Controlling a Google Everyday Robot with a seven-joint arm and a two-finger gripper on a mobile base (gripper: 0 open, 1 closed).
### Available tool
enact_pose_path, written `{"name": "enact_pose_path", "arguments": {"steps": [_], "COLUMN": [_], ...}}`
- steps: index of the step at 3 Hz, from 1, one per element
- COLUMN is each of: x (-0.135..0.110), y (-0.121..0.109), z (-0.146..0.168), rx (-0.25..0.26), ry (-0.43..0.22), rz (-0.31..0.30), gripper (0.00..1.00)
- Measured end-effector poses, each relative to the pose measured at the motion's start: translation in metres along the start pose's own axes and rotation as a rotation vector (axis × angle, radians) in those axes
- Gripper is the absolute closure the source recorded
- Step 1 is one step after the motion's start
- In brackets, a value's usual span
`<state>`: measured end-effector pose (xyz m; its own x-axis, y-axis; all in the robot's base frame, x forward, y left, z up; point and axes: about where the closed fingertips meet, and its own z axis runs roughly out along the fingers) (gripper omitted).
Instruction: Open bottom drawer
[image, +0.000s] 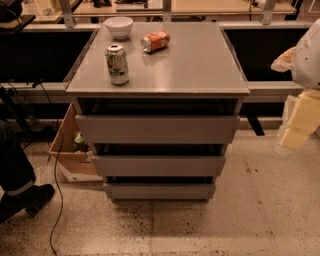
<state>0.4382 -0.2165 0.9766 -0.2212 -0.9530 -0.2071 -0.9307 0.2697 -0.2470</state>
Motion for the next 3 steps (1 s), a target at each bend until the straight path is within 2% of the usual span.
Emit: {"name": "enact_pose_path", "arguments": {"steps": [2,3], "x": [-0.002,-0.007], "y": [-0.002,0.009], "z": [0.019,0.086], "rx": [-0.016,-0.096], "ry": [-0.028,-0.100], "rz": [0.003,0.003], "gripper": [0.00,0.00]}}
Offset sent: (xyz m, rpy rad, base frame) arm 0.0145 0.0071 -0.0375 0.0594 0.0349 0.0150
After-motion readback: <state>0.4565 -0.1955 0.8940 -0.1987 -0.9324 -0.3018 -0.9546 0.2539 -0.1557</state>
